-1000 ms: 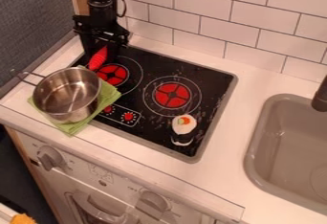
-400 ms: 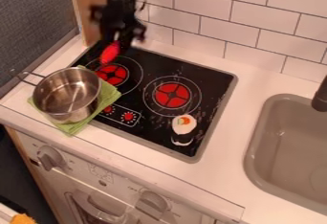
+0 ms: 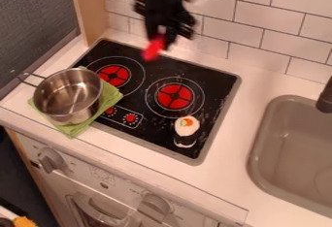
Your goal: Moved the red fork to the bottom right of the burner
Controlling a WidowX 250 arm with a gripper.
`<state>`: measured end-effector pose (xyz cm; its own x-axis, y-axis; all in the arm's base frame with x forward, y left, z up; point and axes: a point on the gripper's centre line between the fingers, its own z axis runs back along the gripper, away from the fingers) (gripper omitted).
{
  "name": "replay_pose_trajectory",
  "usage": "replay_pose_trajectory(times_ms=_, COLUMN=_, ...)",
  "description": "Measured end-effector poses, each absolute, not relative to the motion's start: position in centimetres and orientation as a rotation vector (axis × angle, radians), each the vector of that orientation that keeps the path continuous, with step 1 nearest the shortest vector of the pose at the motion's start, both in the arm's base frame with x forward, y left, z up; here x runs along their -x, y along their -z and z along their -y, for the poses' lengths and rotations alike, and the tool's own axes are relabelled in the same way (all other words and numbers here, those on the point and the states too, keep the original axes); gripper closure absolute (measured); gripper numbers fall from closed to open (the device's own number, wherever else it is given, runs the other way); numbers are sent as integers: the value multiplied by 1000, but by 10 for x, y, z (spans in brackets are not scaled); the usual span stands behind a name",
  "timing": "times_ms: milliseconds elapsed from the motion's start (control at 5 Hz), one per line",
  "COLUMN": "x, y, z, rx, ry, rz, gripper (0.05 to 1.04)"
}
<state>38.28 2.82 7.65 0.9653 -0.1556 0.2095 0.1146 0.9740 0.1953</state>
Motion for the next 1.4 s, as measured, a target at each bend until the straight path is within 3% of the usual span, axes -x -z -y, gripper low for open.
replay_pose_trajectory(times_ms=400, x=-329, y=-33, z=21, rx=-139, ry=199, rz=55, gripper=702)
replay_pose_trajectory(times_ms=800, x=-284, y=-23, z=8, rx=-129, ry=150, rz=-9, gripper=703)
replay_pose_trajectory(times_ms=1200, x=-263, y=-22, z=7, rx=-110, ry=155, rz=-16, gripper=702)
replay_pose_trajectory(times_ms=1400, x=-260, y=-20, z=8, rx=-83, ry=170, rz=-19, gripper=613)
